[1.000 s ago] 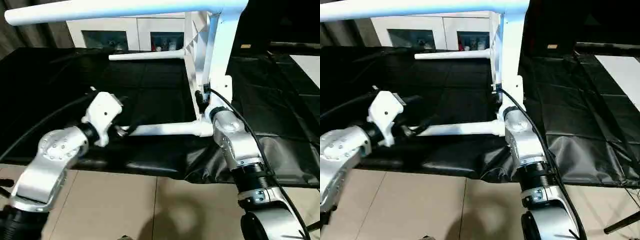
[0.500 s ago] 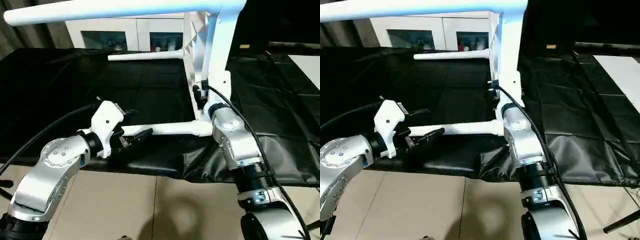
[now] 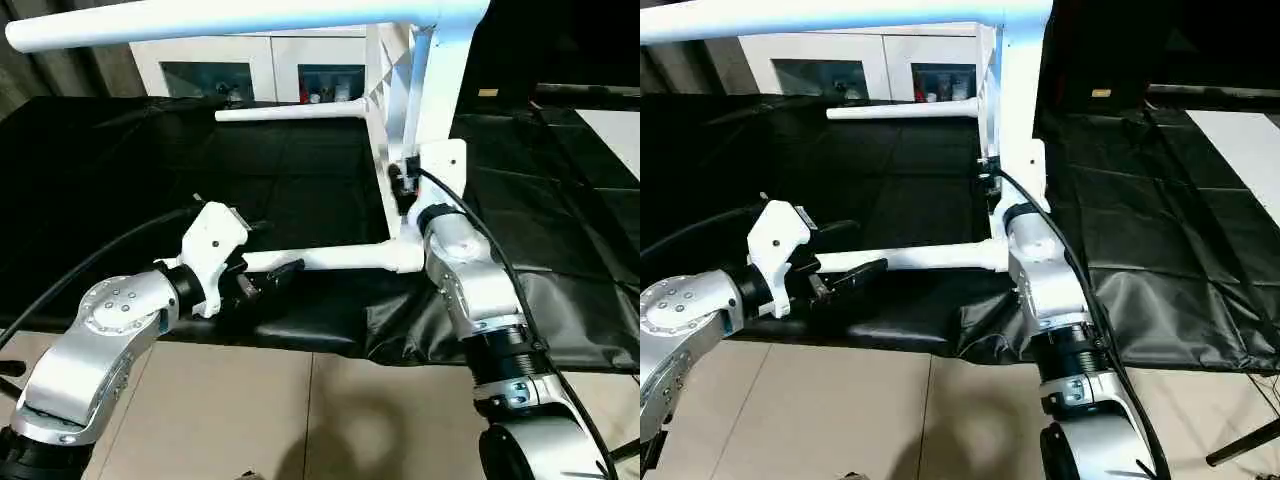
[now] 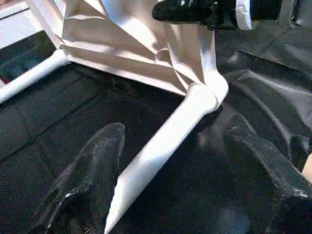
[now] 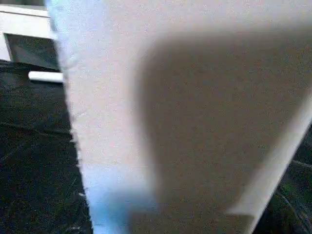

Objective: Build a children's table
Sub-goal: Flip table

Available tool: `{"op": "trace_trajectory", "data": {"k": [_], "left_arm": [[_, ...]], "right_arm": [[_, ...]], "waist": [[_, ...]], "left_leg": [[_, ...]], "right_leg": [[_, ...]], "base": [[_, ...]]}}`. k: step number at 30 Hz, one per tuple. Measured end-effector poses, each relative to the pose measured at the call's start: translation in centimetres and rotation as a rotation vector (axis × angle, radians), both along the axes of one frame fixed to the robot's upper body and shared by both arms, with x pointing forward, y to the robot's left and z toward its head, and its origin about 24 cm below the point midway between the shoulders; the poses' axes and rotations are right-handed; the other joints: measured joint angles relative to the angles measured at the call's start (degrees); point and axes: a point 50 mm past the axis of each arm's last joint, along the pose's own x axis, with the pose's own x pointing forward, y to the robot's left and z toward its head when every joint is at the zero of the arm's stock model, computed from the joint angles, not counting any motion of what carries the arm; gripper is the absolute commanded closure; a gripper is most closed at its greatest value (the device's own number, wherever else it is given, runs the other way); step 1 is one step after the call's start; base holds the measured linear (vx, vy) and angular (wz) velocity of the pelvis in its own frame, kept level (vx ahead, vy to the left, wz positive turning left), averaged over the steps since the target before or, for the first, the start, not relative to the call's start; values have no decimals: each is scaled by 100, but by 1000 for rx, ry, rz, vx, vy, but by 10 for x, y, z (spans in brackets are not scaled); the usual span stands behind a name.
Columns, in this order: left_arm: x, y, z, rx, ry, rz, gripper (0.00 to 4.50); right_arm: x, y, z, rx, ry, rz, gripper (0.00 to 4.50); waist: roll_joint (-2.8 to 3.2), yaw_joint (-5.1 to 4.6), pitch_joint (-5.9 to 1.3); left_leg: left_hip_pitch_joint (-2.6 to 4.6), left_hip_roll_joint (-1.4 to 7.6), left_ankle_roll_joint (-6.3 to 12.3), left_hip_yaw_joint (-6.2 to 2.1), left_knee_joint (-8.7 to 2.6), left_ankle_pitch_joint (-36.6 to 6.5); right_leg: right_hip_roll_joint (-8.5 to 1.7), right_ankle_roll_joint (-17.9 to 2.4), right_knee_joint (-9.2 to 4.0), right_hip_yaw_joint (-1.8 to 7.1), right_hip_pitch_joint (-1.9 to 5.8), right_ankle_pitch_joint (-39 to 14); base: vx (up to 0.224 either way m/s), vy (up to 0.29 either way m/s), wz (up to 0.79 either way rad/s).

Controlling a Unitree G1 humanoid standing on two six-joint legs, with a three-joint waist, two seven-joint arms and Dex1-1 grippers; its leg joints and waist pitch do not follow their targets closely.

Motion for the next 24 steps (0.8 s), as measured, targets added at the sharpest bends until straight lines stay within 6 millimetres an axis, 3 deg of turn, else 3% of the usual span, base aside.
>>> {"op": "trace_trajectory", "data": {"k": [13, 24], "left_arm": [[-1, -1, 1, 4, 4, -3, 91], [-1, 0, 2, 18, -3, 4, 91]], "right_arm": [[1, -3, -1, -27, -8, -8, 259], [7, -26, 7, -142, -26, 2, 260]], "waist": [[0, 9, 0], [17, 17, 10]], "left_leg": [[0, 0, 0, 0, 3, 0], [-4, -5, 2, 4, 5, 1]], "right_leg": [[-1, -1, 1, 0, 2, 1], [-7, -1, 3, -1, 1, 1]], "base": [[0, 0, 0], [0, 0, 0]]}}
